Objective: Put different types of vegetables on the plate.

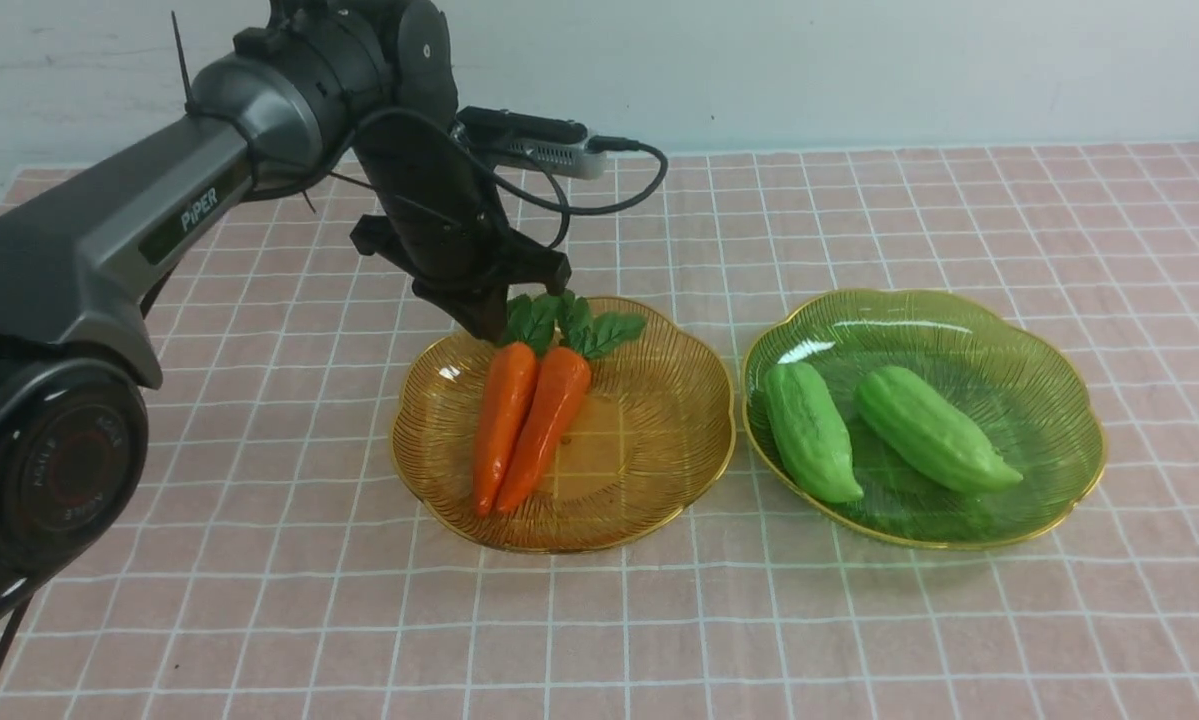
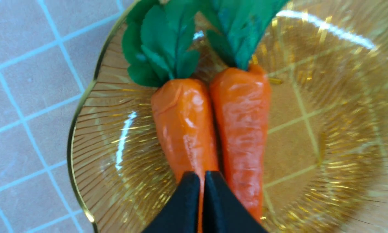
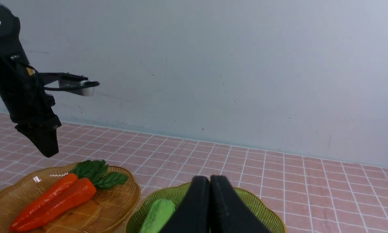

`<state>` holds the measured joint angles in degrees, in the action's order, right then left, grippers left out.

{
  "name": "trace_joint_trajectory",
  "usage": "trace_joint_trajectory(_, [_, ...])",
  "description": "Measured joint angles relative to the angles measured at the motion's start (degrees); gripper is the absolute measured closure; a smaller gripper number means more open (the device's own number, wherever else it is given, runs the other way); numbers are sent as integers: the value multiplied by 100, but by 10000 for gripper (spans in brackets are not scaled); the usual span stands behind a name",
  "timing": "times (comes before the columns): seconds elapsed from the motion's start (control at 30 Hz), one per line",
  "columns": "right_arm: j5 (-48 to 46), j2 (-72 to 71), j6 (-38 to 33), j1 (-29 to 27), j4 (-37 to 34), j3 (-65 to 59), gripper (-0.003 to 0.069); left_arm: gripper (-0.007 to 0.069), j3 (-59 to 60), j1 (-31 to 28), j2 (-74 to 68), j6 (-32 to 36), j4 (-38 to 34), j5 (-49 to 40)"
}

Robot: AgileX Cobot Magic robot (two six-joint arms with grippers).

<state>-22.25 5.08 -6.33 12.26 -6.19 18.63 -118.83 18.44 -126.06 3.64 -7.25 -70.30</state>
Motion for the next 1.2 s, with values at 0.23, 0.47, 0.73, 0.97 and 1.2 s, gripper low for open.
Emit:
trace_joint_trajectory(0.23, [55, -12, 0, 0, 29, -95, 674, 628, 0, 46, 561, -5, -64, -19])
trace_joint_trajectory(0.47, [123, -340, -5, -190, 41, -749, 674, 628, 0, 46, 863, -5, -64, -60])
trace_joint_trajectory(0.73, [112, -562, -5, -853, 41, -1504, 674, 628, 6, 84, 1111, -5, -76, -107])
trace_joint_trajectory(0.97, [26, -562, -6, -994, 41, -1995, 674, 628, 352, 125, 1680, -5, -85, -113])
trace_joint_trajectory(1.2, [0, -562, -21, -994, 41, -2013, 674, 628, 1465, 125, 2911, 1, 204, -113])
